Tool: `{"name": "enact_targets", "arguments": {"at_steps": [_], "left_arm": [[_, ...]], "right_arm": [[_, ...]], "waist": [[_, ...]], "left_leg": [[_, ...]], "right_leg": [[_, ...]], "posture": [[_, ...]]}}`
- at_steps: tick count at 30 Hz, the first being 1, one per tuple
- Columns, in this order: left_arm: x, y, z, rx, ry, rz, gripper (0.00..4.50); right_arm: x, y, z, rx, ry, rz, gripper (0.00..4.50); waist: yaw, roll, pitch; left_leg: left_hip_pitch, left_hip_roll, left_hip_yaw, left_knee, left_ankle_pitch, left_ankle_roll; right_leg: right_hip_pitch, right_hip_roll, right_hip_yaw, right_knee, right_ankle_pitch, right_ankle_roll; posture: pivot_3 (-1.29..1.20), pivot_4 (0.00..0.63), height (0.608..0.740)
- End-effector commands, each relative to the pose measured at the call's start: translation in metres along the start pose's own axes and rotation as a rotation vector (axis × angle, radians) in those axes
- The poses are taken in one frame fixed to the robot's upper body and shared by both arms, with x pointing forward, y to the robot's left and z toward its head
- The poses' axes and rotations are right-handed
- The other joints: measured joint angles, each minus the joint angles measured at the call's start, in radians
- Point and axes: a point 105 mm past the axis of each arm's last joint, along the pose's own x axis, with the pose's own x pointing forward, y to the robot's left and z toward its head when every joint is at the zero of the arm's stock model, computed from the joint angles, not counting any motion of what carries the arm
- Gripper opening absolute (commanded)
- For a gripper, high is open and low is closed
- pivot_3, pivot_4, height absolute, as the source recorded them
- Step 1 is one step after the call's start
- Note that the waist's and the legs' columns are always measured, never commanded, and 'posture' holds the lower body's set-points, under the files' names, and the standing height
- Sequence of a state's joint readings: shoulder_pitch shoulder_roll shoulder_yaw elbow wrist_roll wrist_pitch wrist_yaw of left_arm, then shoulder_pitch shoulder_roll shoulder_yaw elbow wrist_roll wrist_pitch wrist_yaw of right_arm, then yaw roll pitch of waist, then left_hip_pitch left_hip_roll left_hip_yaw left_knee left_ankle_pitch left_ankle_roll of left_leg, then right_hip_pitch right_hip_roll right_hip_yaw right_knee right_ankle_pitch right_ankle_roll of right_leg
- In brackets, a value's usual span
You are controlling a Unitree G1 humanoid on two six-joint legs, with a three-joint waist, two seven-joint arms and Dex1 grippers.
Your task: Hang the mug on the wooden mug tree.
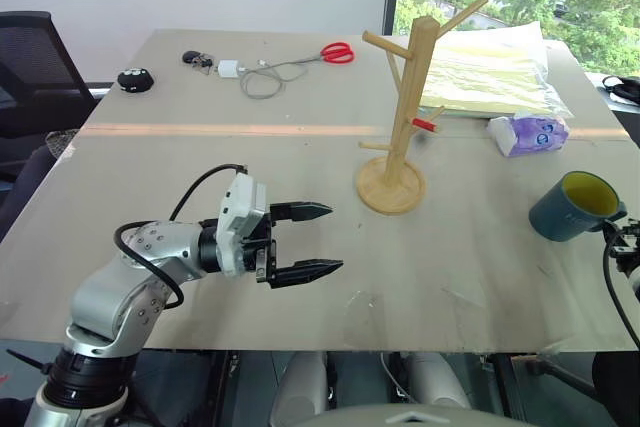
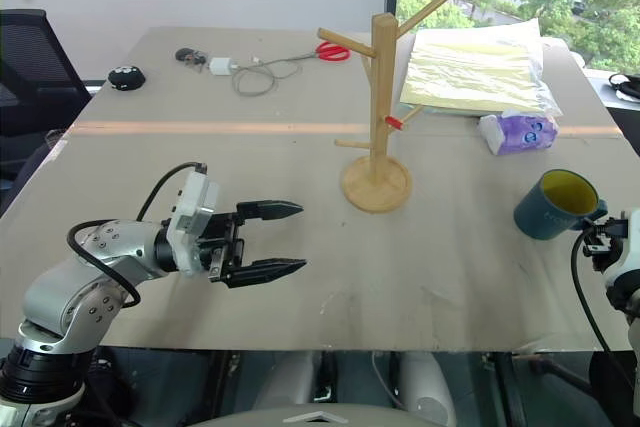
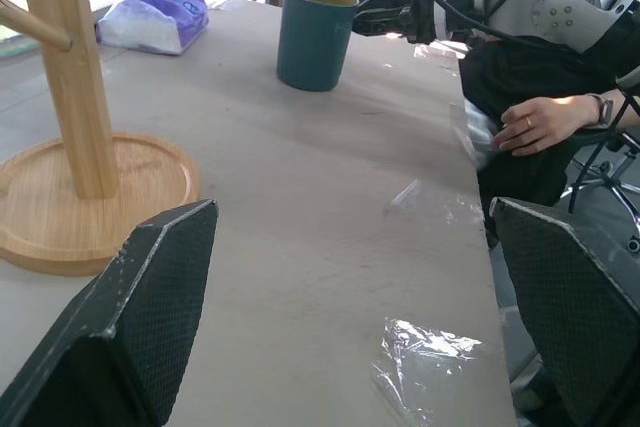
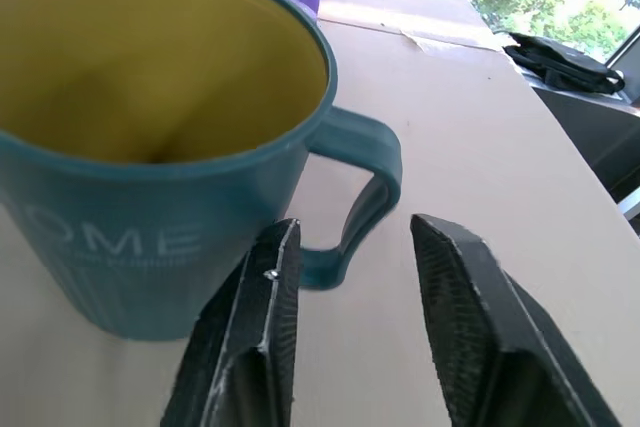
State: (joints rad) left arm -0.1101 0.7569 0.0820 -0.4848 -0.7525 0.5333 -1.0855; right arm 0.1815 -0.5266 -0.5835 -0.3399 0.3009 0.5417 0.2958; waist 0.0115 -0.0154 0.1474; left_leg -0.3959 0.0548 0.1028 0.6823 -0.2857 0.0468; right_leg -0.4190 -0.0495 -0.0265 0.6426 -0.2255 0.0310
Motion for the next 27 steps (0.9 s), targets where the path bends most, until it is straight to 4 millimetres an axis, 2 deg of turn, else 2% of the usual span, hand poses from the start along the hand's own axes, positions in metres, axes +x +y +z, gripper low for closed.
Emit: {"name": "enact_targets", "arguments": {"at_steps": [1,11,16,18,22,25,27], "left_arm": [[-0.003,-0.003,0.012,0.052,-0.021,0.005,4.5],[-0.009,-0.001,0.015,0.071,-0.028,0.04,4.5],[-0.011,0.002,0.016,0.087,-0.036,0.068,4.5],[-0.012,0.003,0.016,0.089,-0.042,0.079,4.5],[-0.015,0.004,0.022,0.082,-0.098,0.114,4.5],[-0.023,0.011,0.029,0.111,-0.161,0.2,4.5],[-0.03,0.008,0.03,0.107,-0.205,0.2,4.5]], "right_arm": [[0.007,-0.002,0.006,-0.035,-0.011,-0.014,1.61],[0.033,0.001,-0.002,0.019,0.013,-0.018,1.61],[0.047,0.006,-0.003,0.033,-0.008,0.021,0.06],[0.05,0.009,-0.001,0.036,-0.027,0.046,0.06],[0.046,0.021,0.019,0.075,-0.118,0.15,0.06],[0.03,0.045,0.049,0.086,-0.198,0.307,0.06],[0.016,0.068,0.068,0.068,-0.233,0.418,0.06]], "waist": [[-0.001,0.0,0.0],[-0.001,0.0,0.0],[-0.002,0.0,0.0],[-0.005,-0.001,0.0],[-0.002,-0.001,0.0],[-0.005,0.002,0.001],[-0.013,0.002,0.002]], "left_leg": [[0.0,0.0,0.0,0.0,0.0,0.0],[0.0,0.0,0.001,0.0,0.001,-0.001],[0.0,-0.001,0.0,0.0,0.001,-0.001],[0.001,-0.001,0.001,0.0,0.001,-0.001],[0.001,0.0,0.0,0.0,0.001,-0.001],[0.001,0.001,0.0,0.0,0.001,-0.001],[0.001,0.001,0.0,0.0,0.001,-0.001]], "right_leg": [[0.0,0.0,0.0,0.0,0.0,0.0],[0.0,0.0,0.0,0.0,0.0,-0.001],[0.0,0.001,0.0,0.0,0.001,-0.001],[0.001,0.001,0.001,0.0,0.001,0.0],[0.002,0.001,0.0,0.0,0.001,-0.001],[0.002,0.001,0.001,0.0,0.001,0.0],[0.002,0.001,0.001,0.0,0.002,0.002]], "posture": [[0.0,0.15,0.74],[0.0,0.15,0.74],[0.0,0.15,0.74],[0.0,0.15,0.74],[0.0,0.15,0.74],[0.0,0.15,0.74],[0.0,0.15,0.74]]}}
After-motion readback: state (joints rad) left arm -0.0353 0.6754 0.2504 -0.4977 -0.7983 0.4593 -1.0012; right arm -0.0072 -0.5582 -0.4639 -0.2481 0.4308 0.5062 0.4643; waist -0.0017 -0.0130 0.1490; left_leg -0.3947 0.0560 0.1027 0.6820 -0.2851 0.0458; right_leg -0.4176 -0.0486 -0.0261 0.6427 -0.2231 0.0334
